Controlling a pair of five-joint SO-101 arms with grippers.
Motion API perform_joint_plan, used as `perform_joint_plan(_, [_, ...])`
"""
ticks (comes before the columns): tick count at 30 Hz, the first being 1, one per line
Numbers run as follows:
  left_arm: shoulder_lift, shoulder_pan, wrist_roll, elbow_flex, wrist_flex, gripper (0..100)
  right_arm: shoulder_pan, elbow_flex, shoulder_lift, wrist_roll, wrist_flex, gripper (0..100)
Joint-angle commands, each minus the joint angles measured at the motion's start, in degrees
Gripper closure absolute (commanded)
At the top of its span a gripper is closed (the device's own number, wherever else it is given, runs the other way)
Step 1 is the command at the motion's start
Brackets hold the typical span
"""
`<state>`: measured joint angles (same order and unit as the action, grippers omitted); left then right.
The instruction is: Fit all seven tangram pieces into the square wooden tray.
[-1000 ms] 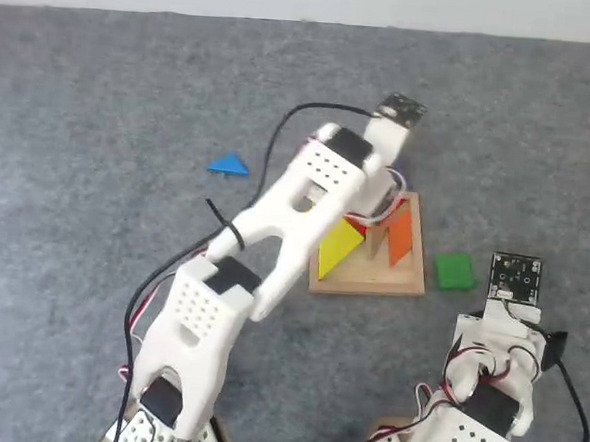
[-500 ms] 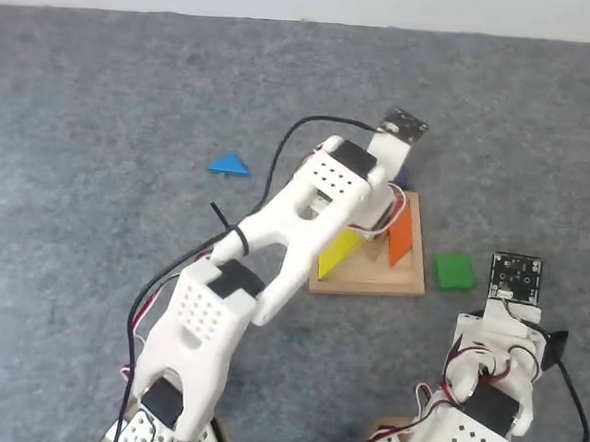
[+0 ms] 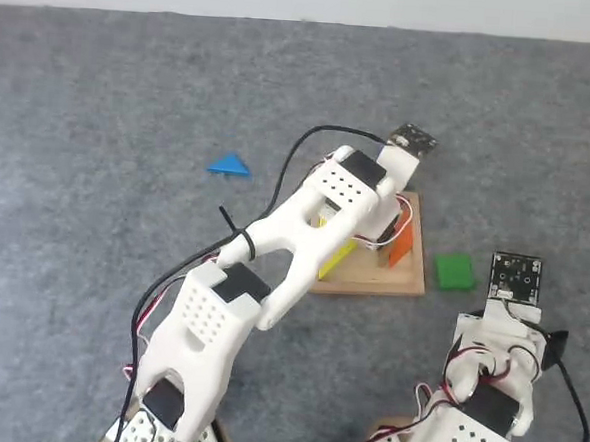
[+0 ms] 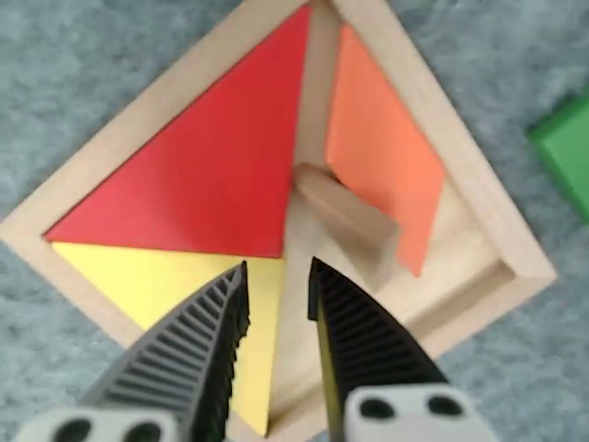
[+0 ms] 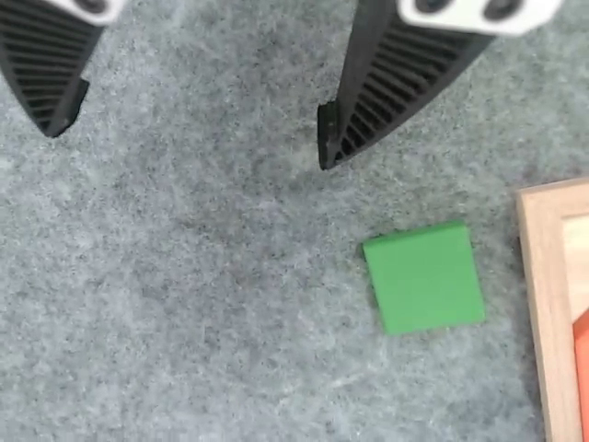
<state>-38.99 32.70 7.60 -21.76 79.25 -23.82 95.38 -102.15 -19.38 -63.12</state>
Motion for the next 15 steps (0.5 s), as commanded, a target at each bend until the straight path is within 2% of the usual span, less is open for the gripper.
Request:
perform_joint_plan(1, [6.8,1.6,-0.4,-2.2,1.5,90,0.5,-1.1,-0.3,0.7,1.3,60.8])
perform_joint_plan(4, [10.8,4.1,-0.2,-2.2,1.9,90,-3.3,-2.7,-0.4,1.1,1.0,60.8])
perform_joint_plan(9, [16.0,9.1,0.0,-0.4,0.4,90,-20.9,-7.2,-0.4,6.2,0.7,60.8])
perform_joint_plan(12, [16.2,10.1,2.3,5.0,-5.7,90,-27.6,-7.3,-0.4,1.0,-1.5,60.8])
perform_joint_plan(15, [16.1,9.5,-1.0,10.9,-12.3,86,-32.8,-4.7,-0.4,-3.8,-1.4,60.8])
